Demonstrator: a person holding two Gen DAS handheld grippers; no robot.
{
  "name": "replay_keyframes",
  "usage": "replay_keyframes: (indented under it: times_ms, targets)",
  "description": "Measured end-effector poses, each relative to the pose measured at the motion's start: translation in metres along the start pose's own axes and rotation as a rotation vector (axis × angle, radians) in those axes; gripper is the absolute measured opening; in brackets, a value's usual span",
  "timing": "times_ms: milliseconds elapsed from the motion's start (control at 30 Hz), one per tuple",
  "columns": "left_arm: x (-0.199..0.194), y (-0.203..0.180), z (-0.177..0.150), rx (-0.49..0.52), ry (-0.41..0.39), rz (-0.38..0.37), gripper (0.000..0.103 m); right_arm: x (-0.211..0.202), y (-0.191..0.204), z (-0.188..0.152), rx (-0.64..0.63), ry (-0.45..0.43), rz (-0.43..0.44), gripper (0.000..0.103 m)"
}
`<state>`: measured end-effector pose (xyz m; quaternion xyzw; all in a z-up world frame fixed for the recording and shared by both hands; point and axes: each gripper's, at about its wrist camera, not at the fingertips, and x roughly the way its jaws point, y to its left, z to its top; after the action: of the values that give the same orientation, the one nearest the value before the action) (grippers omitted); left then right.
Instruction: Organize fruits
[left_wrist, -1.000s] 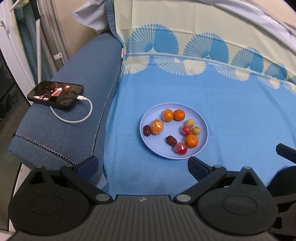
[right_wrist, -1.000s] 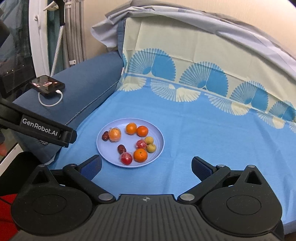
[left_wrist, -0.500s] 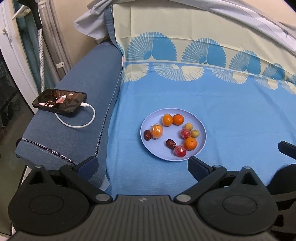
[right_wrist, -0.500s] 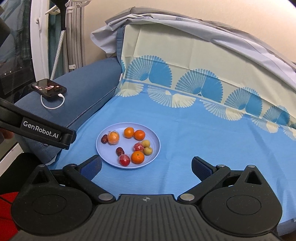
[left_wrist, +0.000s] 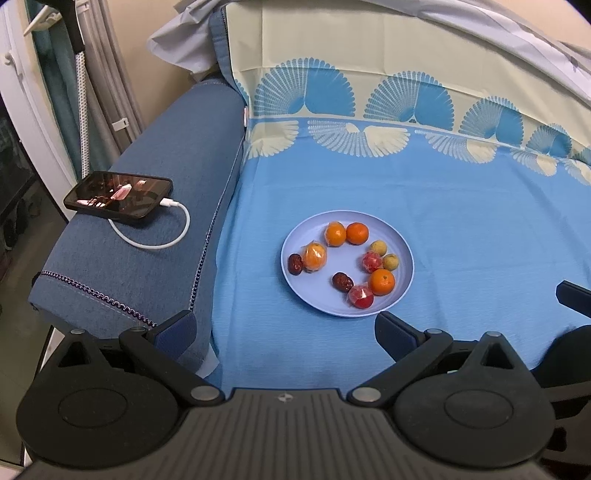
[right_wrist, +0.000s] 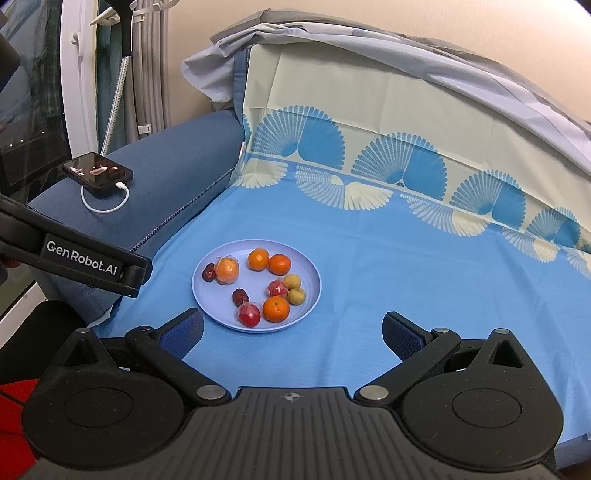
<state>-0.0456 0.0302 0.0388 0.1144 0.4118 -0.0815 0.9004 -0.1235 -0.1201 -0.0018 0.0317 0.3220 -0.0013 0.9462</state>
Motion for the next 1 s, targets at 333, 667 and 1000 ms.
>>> replay_keyframes:
  times_ms: [333, 667, 1000]
  targets:
    - [-0.0001, -0.0019, -0.0008, 0.009, -0.001, 0.005, 0.103, 0.0004, 0.0003, 0.0, 0.001, 0.002, -0.001, 0.102]
    - [0.0008, -0.0028, -0.0016, 0.016, 0.004, 0.004, 0.103, 0.0007, 0.0008, 0.0, 0.001, 0.002, -0.001, 0.102]
    - [0.0026, -0.0023, -0.0023, 0.017, 0.008, 0.006, 0.103, 0.0009, 0.0009, 0.0, 0.002, 0.003, -0.001, 0.102]
